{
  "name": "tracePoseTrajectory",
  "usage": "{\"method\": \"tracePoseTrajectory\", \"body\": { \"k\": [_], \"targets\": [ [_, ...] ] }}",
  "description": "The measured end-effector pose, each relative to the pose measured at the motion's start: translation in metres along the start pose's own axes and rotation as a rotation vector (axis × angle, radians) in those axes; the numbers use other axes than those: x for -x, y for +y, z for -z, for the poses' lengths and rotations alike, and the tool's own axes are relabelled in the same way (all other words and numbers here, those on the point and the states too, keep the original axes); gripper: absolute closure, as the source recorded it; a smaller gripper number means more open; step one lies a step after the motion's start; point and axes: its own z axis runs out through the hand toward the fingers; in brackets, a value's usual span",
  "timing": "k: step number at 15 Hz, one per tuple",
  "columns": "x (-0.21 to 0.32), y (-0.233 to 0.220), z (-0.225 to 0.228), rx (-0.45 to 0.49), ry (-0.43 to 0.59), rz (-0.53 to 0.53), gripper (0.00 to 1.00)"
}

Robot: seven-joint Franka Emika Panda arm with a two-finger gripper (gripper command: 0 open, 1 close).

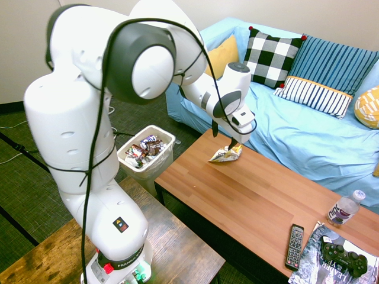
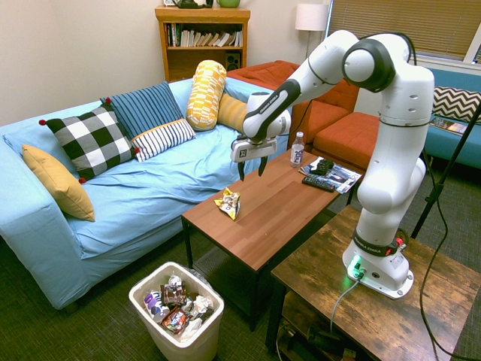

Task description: Throw the chip bag in the trash bin

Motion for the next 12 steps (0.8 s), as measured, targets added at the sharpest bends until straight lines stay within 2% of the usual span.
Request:
{"method": "tracePoseTrajectory", "body": {
  "k": [5, 10, 11, 12],
  "targets": [
    [-0.033, -0.045, -0.057, 0.023, -0.003, -0.103, 0.00],
    [-0.047, -0.065, -0.116, 0.068, -0.033, -0.132, 0.00],
    [-0.047, -0.067, -0.124, 0.073, -0.040, -0.135, 1.00],
    [-0.046, -0.070, -0.130, 0.076, -0.044, -0.135, 1.00]
  ]
}}
